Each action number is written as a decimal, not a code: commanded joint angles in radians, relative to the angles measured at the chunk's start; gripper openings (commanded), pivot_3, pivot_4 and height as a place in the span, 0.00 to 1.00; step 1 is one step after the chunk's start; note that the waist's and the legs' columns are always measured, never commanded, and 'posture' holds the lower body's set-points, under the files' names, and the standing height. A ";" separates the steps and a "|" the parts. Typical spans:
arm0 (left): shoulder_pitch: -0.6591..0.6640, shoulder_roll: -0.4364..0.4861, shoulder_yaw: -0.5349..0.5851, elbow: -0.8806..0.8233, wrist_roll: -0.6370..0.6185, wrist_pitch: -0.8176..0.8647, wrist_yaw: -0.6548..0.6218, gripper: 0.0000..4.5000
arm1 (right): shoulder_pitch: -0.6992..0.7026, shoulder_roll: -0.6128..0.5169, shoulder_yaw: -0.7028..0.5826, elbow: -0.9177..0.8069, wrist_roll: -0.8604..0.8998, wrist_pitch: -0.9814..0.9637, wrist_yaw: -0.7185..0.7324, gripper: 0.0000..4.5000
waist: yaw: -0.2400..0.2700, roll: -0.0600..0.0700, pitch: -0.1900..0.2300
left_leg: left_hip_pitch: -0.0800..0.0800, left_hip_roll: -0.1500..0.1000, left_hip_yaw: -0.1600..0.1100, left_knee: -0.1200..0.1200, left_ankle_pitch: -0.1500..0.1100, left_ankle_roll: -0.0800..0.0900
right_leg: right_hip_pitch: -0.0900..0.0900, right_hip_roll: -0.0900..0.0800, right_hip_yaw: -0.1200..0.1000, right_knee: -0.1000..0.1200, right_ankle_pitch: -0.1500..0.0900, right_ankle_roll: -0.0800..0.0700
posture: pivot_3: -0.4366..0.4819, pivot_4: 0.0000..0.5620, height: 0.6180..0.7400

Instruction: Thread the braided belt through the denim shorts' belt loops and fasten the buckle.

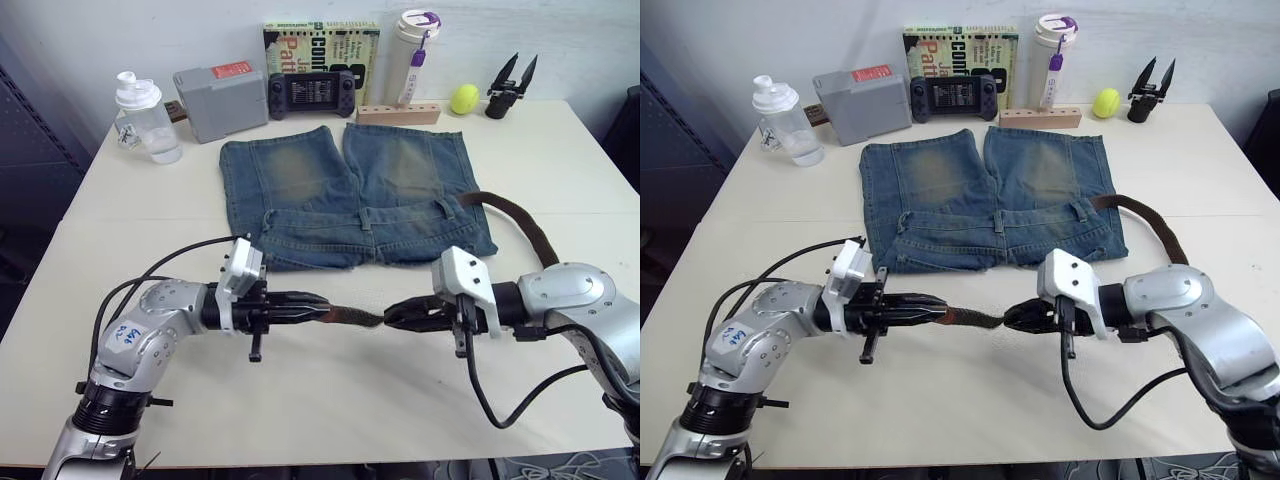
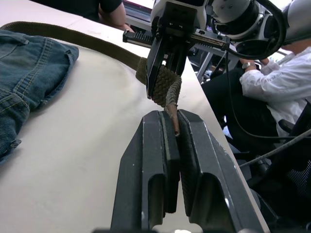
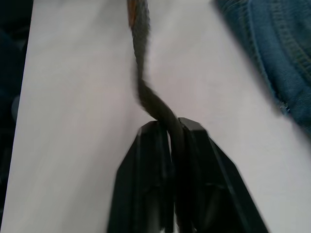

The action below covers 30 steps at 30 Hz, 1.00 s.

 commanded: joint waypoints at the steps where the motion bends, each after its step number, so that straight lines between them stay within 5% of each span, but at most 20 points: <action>1: 0.020 -0.051 0.056 -0.020 -0.107 0.071 0.077 0.00 | -0.026 0.057 -0.198 0.024 0.238 0.144 -0.120 0.59 | 0.001 0.000 0.000 | 0.000 0.000 0.000 0.000 0.000 0.000 | 0.000 0.000 0.000 0.000 0.000 0.000 | 0.48 0.27 0.88; 5: 0.052 -0.099 0.076 -0.064 -0.178 0.131 0.145 0.00 | 0.028 0.074 -0.410 0.073 0.580 0.266 -0.224 0.99 | 0.005 -0.002 0.001 | -0.003 0.000 -0.004 0.002 0.000 0.000 | 0.000 0.000 -0.002 0.000 0.000 0.000 | 0.48 0.27 0.88; 8: 0.064 -0.147 0.103 -0.091 -0.276 0.187 0.217 0.00 | 0.197 0.065 -0.477 0.042 0.964 0.291 -0.307 0.99 | 0.007 -0.002 0.001 | -0.005 -0.001 -0.006 0.002 0.000 0.001 | 0.000 -0.001 -0.003 0.000 0.000 0.000 | 0.48 0.27 0.88; 11: 0.062 -0.171 0.123 -0.103 -0.347 0.227 0.263 0.00 | 0.315 0.062 -0.441 0.004 1.115 0.274 -0.397 0.99 | 0.003 -0.002 0.001 | -0.005 0.000 -0.006 0.003 0.000 0.001 | 0.000 0.000 -0.003 0.000 0.000 0.000 | 0.48 0.27 0.88; 20: 0.055 -0.221 0.145 -0.118 -0.491 0.279 0.406 0.00 | 0.482 0.286 -0.183 -0.027 1.149 0.102 -0.714 0.99 | 0.003 -0.003 0.001 | 0.000 -0.001 -0.006 0.003 0.001 0.001 | 0.004 0.000 -0.001 0.000 0.000 0.000 | 0.48 0.27 0.88; 30: 0.062 -0.226 0.134 -0.126 -0.508 0.281 0.436 0.00 | 0.396 0.515 -0.171 0.021 1.128 -0.116 -0.848 0.99 | 0.001 -0.003 0.001 | 0.000 -0.001 -0.006 0.003 0.001 0.001 | 0.004 0.001 -0.002 -0.001 0.000 0.000 | 0.48 0.27 0.88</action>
